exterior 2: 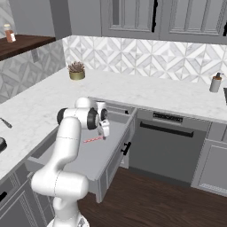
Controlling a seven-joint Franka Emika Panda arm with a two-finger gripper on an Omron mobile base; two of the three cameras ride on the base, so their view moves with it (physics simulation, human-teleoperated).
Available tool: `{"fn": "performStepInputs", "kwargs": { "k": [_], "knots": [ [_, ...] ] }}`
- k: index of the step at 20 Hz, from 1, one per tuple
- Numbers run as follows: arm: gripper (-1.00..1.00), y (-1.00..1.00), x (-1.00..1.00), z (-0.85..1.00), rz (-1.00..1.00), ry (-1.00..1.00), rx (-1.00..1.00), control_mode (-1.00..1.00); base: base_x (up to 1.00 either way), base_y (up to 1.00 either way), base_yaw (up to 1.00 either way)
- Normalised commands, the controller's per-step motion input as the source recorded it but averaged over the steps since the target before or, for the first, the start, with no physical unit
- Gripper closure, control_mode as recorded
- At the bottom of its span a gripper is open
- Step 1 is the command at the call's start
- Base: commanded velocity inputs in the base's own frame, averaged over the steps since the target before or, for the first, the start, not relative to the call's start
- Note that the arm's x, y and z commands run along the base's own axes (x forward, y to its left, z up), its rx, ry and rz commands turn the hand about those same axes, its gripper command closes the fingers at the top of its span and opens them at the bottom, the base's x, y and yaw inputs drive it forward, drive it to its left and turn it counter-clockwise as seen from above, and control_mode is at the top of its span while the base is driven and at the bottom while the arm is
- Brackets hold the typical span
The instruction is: Take a straw from the drawer in front and place it inside the glass cup on the dining counter.
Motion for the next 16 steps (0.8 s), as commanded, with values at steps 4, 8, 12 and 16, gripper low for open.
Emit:
{"fn": "performStepInputs", "kwargs": {
  "k": [4, 8, 12, 16],
  "knots": [
    [-1.00, 0.00, -0.08, -0.26, -0.08, -0.06, 0.00, -1.00, 0.00, 0.00, 0.00],
    [-1.00, 0.00, 0.00, -0.29, 0.00, -0.18, 0.00, -1.00, 0.00, 0.00, 0.00],
    [-1.00, 0.00, 0.00, -0.42, 0.00, -0.20, 0.00, -1.00, 0.00, 0.00, 0.00],
    [-1.00, 0.00, 0.00, -0.69, 0.00, -0.20, 0.00, -1.00, 0.00, 0.00, 0.00]
  ]
}}
